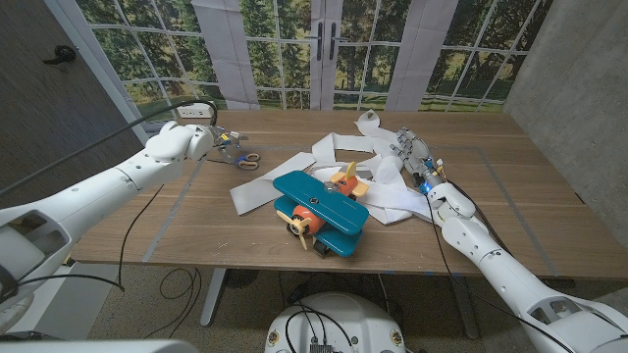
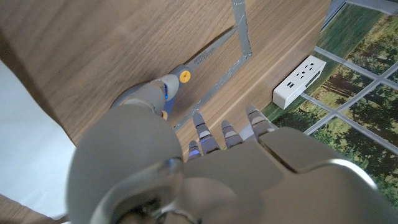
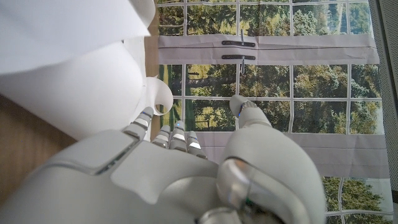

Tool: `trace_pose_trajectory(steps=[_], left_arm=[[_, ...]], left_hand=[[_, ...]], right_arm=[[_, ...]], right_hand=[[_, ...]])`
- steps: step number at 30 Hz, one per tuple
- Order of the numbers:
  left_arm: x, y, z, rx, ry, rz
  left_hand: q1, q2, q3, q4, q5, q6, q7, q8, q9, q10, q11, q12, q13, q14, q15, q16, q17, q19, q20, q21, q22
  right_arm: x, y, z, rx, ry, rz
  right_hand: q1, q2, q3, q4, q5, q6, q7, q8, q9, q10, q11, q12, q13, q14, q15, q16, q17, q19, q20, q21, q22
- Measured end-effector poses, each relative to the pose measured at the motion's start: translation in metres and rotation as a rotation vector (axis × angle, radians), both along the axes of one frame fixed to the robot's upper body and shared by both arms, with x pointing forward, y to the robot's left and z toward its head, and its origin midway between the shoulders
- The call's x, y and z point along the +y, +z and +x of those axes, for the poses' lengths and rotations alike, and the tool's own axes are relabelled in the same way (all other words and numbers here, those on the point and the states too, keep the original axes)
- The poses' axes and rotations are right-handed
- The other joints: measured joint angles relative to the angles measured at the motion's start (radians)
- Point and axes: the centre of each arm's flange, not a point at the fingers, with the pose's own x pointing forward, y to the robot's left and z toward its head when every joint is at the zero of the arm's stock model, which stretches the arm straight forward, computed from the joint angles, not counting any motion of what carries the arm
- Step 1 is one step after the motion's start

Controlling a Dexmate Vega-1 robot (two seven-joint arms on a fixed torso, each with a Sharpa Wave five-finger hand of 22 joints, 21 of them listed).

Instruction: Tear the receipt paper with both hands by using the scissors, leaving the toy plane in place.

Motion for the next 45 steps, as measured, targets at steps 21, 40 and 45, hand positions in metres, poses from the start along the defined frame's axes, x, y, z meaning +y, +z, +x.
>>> trace_pose_trajectory(steps=[21, 40, 45], left_arm=[[0.008, -0.005, 0.009, 0.028, -0.019, -0.038], [0.012, -0.012, 0.015, 0.042, -0.036, -0.046], [0.009, -0.011, 0.014, 0.037, -0.052, -0.047]], left_hand=[[0.004, 0.001, 0.004, 0.004, 0.012, 0.0, 0.0, 0.0, 0.0, 0.0, 0.0, 0.0, 0.0, -0.004, -0.004, 0.0, 0.0, -0.001, -0.001, 0.0, 0.0], [0.015, 0.001, 0.011, 0.003, 0.023, -0.004, -0.004, 0.005, 0.001, 0.006, -0.006, 0.004, 0.0, -0.007, -0.007, 0.0, 0.0, -0.001, -0.001, 0.004, 0.0], [0.019, 0.005, 0.011, 0.003, 0.023, -0.011, -0.003, 0.005, 0.005, 0.006, -0.006, 0.004, 0.0, -0.007, -0.007, 0.0, 0.0, -0.001, -0.001, 0.004, 0.0]], right_arm=[[0.002, 0.004, -0.001, 0.001, 0.0, 0.003], [0.005, 0.003, -0.001, 0.004, 0.004, 0.008], [0.007, 0.002, -0.001, 0.007, 0.007, 0.009]], right_hand=[[-0.004, -0.004, 0.008, 0.0, 0.032, 0.0, 0.0, 0.0, 0.0, 0.0, 0.0, 0.0, 0.0, 0.0, 0.0, 0.0, 0.0, -0.005, 0.005, 0.0, 0.0], [-0.004, -0.004, 0.035, -0.012, 0.089, 0.006, -0.005, 0.0, 0.0, 0.005, -0.005, 0.0, 0.0, 0.0, 0.0, 0.0, -0.003, -0.005, 0.005, 0.0, 0.0], [-0.004, -0.004, 0.039, -0.016, 0.104, 0.006, -0.005, 0.0, 0.0, 0.005, -0.005, 0.0, 0.0, 0.0, 0.0, 0.0, -0.003, -0.005, 0.005, 0.0, 0.0]])
